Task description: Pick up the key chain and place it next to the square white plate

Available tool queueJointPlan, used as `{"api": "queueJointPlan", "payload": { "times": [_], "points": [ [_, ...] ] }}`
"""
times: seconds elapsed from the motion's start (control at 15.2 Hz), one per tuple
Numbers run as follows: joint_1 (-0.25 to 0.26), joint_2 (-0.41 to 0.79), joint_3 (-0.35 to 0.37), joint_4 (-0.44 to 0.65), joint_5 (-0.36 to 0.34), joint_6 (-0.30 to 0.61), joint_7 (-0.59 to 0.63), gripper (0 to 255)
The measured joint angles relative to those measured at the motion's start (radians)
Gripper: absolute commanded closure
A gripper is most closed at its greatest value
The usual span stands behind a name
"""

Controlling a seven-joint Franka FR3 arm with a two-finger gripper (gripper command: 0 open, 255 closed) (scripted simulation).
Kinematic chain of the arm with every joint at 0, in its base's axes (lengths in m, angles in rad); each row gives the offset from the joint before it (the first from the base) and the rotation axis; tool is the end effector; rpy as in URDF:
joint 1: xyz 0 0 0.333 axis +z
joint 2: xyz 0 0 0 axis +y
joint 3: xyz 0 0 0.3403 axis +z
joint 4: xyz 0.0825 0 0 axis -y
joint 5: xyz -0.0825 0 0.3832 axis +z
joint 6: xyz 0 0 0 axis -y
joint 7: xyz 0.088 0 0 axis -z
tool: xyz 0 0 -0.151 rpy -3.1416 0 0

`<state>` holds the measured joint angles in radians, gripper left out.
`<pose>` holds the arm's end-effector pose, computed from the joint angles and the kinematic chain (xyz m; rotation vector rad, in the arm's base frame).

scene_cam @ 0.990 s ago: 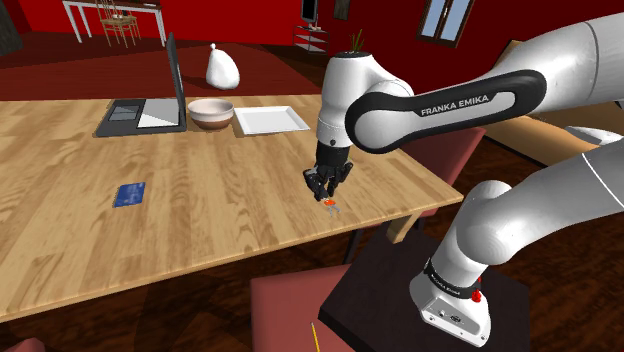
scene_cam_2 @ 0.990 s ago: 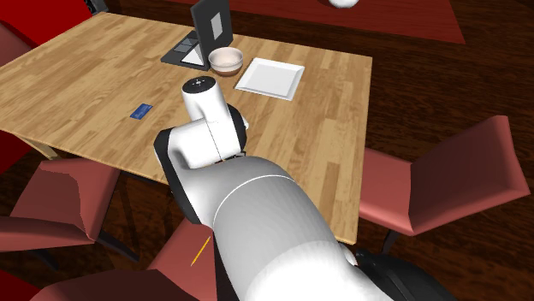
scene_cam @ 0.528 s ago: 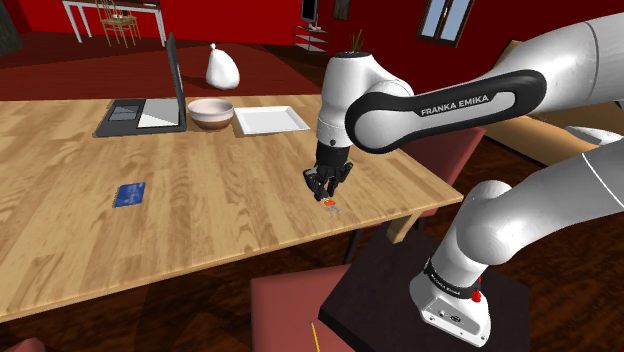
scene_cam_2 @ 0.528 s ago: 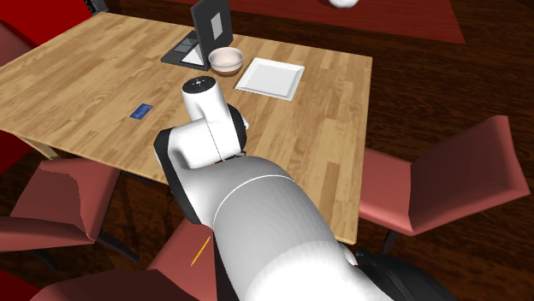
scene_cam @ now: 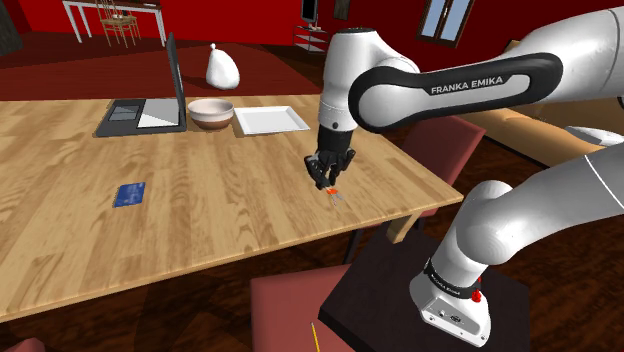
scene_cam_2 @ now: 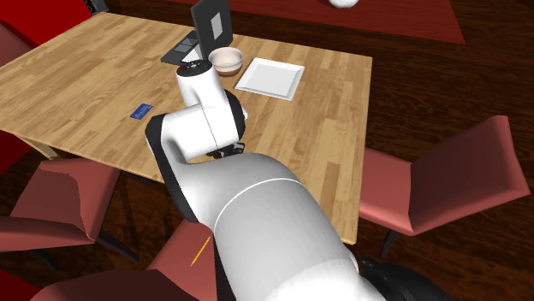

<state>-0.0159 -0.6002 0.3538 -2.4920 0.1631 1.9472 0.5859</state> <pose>0.3402 0.1421 0.4566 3.0630 -0.5591 0.0735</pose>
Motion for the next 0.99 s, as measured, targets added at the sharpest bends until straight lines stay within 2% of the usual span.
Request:
{"api": "queueJointPlan", "payload": {
  "times": [0.66,0.99],
  "points": [
    [-0.005,-0.019,-0.021,0.113,-0.012,-0.131,-0.002,255],
    [-0.052,0.101,-0.053,0.208,-0.060,-0.111,-0.050,255]
  ]
}}
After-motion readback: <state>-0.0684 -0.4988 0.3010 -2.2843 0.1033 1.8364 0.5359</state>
